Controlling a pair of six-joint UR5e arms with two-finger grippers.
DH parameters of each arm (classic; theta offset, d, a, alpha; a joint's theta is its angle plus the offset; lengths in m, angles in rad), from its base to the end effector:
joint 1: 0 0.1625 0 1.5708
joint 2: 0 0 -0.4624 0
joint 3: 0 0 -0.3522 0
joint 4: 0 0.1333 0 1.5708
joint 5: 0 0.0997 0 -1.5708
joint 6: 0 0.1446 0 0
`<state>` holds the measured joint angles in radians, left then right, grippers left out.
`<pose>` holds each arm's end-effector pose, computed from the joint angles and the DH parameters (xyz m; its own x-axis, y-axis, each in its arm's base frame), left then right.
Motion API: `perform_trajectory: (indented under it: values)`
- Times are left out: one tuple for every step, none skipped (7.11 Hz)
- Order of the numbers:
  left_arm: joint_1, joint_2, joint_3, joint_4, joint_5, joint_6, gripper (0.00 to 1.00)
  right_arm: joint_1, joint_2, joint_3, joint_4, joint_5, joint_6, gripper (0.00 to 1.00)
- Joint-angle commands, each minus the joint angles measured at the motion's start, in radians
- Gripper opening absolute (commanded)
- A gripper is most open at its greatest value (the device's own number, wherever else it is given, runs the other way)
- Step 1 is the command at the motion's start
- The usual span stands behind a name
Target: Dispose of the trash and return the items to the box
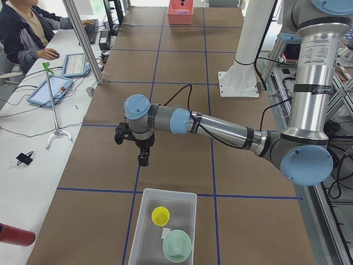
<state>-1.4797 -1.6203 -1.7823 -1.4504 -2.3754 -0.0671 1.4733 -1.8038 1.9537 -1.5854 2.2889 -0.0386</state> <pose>0.0143 -0.4766 0.6187 0.6858 0.0972 -0.7212 -0.0442 0.9948 0.0920 0.0034 -0.3570 0.6543 0.7366 -0.1996 0.6463 0.1250 0.9792 0.1599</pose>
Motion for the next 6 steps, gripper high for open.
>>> perform_trajectory:
  values:
    - [0.001, 0.014, -0.006, -0.025, -0.004, 0.004, 0.98, 0.012, -0.009, -0.001, -0.001, 0.003, -0.02, 1.0]
    - [0.001, 0.042, 0.0, -0.074, -0.004, 0.004, 0.98, 0.019, -0.02, 0.001, -0.001, -0.002, -0.02, 1.0]
    - [0.002, 0.043, 0.012, -0.102, -0.004, 0.003, 0.98, 0.021, -0.023, -0.004, 0.001, -0.003, -0.023, 1.0]
    - [0.002, 0.043, 0.029, -0.107, -0.004, 0.004, 0.98, 0.022, -0.023, -0.013, 0.001, -0.002, -0.021, 1.0]
    - [0.004, 0.037, 0.046, -0.12, -0.005, 0.004, 0.98, 0.027, -0.025, -0.015, 0.001, -0.005, -0.018, 1.0]
    - [0.004, 0.042, 0.049, -0.14, -0.007, 0.004, 0.98, 0.041, -0.02, -0.013, 0.001, -0.005, -0.021, 1.0]
